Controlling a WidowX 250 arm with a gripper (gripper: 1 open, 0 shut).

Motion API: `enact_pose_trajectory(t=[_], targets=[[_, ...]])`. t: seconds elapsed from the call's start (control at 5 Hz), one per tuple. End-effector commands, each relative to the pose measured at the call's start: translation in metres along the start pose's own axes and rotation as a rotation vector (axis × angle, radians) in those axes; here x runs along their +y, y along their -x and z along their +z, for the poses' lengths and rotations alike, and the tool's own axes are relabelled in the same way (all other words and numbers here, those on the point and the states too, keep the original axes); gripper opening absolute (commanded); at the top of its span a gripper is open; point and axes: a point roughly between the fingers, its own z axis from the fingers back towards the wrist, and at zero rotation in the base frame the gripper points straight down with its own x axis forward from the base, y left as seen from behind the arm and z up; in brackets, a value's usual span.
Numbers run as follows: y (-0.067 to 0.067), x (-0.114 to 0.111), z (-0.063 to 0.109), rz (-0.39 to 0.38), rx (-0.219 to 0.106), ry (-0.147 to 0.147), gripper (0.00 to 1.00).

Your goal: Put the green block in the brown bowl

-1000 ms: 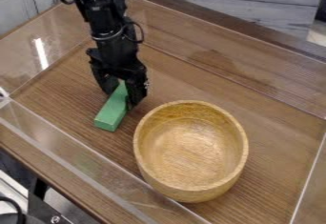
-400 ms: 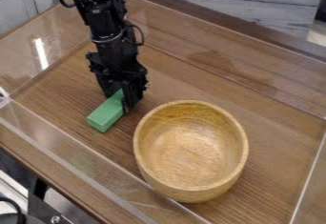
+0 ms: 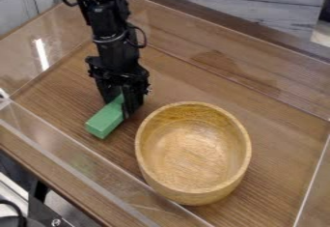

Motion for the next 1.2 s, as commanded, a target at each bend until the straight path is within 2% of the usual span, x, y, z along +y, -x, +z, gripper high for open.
enact_pose_trajectory(t=[0.0, 0.2, 0.6, 0.8, 1.0], targets=[[-0.008, -0.004, 0.03, -0.002, -0.045, -0.023, 0.0], [-0.004, -0.014, 0.044, 0.009, -0.024, -0.009, 0.0], [0.002, -0.04, 0.069, -0.006, -0.03, 0.014, 0.0], [0.009, -0.059, 0.074, -0.033, -0.035, 0.019, 0.0], [0.018, -0.077, 0.07, -0.076, -0.037, 0.023, 0.0]])
